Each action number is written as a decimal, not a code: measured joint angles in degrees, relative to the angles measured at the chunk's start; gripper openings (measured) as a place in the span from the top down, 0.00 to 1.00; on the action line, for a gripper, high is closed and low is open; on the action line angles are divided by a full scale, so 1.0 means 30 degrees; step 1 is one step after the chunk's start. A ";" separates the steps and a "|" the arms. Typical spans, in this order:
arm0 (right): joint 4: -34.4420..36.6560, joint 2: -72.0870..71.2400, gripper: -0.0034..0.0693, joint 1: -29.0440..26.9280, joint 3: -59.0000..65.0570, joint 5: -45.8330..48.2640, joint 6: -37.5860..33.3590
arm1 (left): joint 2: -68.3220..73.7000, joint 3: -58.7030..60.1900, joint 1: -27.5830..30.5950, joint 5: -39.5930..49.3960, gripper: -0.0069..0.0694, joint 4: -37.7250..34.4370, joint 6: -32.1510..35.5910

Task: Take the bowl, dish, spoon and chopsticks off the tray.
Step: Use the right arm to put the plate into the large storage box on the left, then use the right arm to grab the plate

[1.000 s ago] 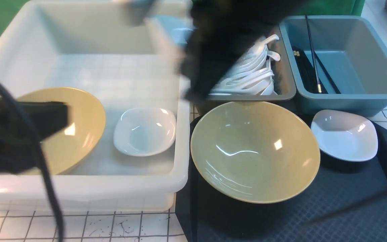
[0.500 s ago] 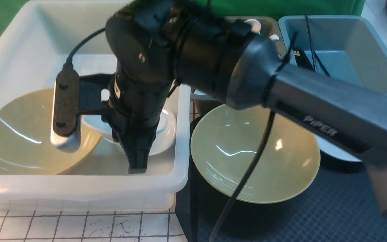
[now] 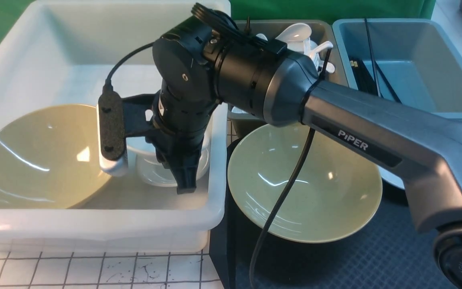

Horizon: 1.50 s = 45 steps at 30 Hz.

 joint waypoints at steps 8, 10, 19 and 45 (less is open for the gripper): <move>0.0093 0.0768 0.88 -0.0039 0.0000 -0.0314 -0.0404 | 0.0000 0.0000 0.0000 0.0000 0.91 0.0000 0.0000; 0.0052 0.0957 0.88 -0.0187 0.0000 -0.0468 -0.0421 | 0.0000 0.0000 0.0000 0.0000 0.91 0.0000 0.0000; 0.0044 0.1364 0.85 -0.0375 0.0000 -0.0581 -0.0814 | -0.0059 0.0000 0.0000 0.0023 0.91 0.0000 0.0000; -0.0602 0.1214 0.33 -0.0748 -0.0012 -0.0611 0.1096 | -0.0059 0.0000 0.0000 -0.0114 0.91 -0.1631 0.1117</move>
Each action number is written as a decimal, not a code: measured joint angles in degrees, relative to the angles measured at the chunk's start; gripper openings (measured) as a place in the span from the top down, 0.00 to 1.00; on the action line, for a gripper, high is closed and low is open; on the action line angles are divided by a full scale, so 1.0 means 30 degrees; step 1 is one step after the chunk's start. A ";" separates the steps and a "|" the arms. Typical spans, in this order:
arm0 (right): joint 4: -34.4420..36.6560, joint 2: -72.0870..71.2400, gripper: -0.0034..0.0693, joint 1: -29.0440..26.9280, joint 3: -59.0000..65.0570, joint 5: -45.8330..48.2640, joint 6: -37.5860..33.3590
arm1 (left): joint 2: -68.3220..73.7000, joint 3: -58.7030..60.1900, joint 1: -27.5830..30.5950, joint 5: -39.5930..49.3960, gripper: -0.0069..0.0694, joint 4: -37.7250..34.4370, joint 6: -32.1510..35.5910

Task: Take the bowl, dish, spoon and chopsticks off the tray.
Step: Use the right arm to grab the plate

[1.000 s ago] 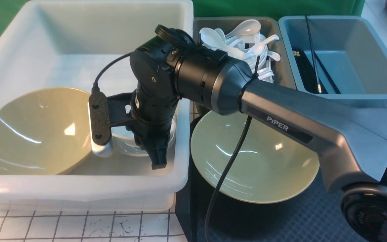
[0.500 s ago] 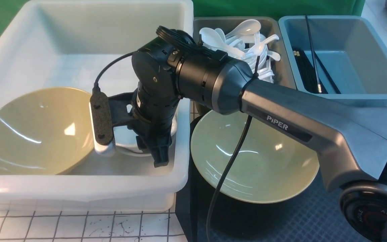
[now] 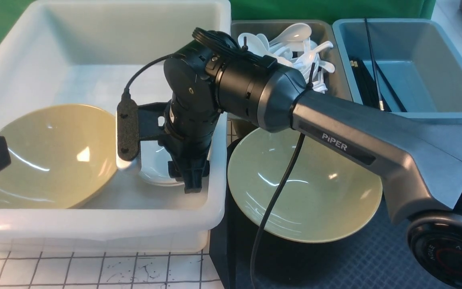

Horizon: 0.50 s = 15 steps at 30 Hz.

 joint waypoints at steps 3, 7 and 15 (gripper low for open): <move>0.0075 -0.0580 0.36 0.0000 -0.0260 0.1060 0.0611 | 0.0000 0.0000 0.0000 -0.0094 0.91 -0.0087 0.0064; -0.0520 -0.2373 0.50 -0.0060 -0.1290 0.3409 0.1704 | 0.0000 0.0000 0.0000 -0.0956 0.91 -0.1098 0.0967; -0.0978 -0.6418 0.85 -0.0493 -0.1688 0.3421 0.6385 | 0.0000 0.0000 0.0000 -0.2829 0.91 -0.7077 0.7438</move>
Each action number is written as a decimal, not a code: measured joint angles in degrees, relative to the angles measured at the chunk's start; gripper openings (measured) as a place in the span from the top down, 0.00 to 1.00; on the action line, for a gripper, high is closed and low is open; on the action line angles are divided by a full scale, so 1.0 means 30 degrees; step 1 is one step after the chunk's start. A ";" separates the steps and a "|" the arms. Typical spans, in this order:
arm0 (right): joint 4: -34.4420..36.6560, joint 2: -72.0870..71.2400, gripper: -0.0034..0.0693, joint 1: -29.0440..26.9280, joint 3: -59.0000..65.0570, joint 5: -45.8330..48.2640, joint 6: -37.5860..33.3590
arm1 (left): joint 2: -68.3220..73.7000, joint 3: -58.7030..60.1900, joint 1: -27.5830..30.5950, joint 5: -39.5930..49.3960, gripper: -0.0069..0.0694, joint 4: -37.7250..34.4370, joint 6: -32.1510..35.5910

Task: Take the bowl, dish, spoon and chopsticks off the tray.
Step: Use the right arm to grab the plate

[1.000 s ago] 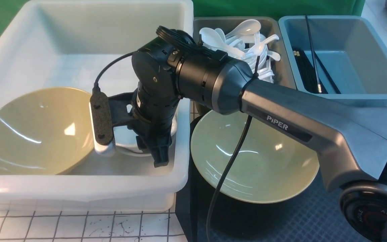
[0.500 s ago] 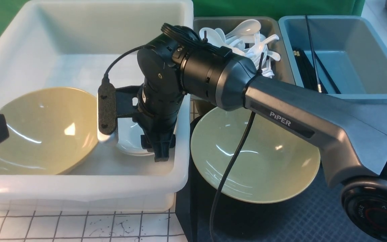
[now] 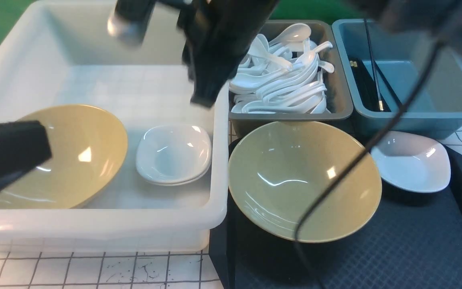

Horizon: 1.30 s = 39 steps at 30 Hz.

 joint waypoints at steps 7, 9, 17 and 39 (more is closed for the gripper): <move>-0.0487 -0.6637 0.92 -0.1375 0.6435 0.0000 0.3055 | 0.0511 0.0000 0.0000 0.1041 0.91 -0.5401 0.6512; -0.0835 -0.8921 0.92 -0.2384 0.9763 0.0000 0.3457 | 0.0937 0.0000 0.0000 0.1223 0.91 -0.6710 0.7756; -0.0861 -1.1383 0.91 -0.6926 1.8580 -0.0065 0.3545 | 0.2382 0.0000 0.0000 0.1223 0.91 -0.8292 0.9008; -0.1173 -0.6457 0.23 -0.9803 2.5620 -1.3017 -0.3612 | 0.2513 0.0000 0.0000 0.1475 0.91 -0.8574 0.9290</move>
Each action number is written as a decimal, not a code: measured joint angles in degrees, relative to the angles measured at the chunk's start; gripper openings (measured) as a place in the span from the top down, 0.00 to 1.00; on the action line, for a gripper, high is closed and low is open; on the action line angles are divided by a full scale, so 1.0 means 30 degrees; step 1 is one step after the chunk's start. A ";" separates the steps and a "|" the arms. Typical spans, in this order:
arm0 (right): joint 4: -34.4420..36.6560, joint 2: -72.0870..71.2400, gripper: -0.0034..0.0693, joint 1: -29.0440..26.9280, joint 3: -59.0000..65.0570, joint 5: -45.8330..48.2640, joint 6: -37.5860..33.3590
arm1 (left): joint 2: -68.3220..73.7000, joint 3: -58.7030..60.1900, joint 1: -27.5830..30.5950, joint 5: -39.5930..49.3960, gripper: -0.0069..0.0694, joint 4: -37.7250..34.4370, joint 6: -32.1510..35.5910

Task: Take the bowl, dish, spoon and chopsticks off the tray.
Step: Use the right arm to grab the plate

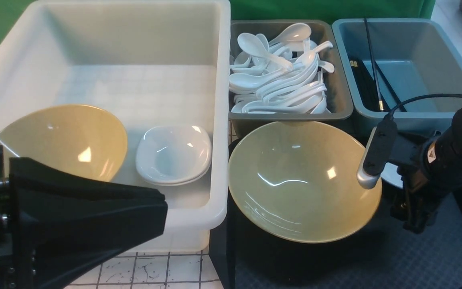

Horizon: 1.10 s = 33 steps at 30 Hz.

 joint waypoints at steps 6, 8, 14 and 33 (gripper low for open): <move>-0.0293 0.1120 0.23 -0.0831 0.0000 -0.1652 -0.0137 | 0.0000 0.0000 0.0000 0.0019 0.91 0.0207 0.0000; -0.0299 0.1410 0.23 -0.1219 0.0000 -0.1791 -0.0137 | 0.0000 0.0000 0.0000 0.0052 0.91 0.0244 0.0000; -0.0368 0.1888 0.25 -0.1540 0.0000 -0.2318 -0.0475 | 0.0000 0.0000 0.0000 0.0090 0.91 0.0303 0.0000; -0.0551 0.2803 0.73 -0.1522 -0.0326 -0.3231 -0.1282 | 0.0000 0.0000 0.0000 0.0246 0.91 0.0303 0.0000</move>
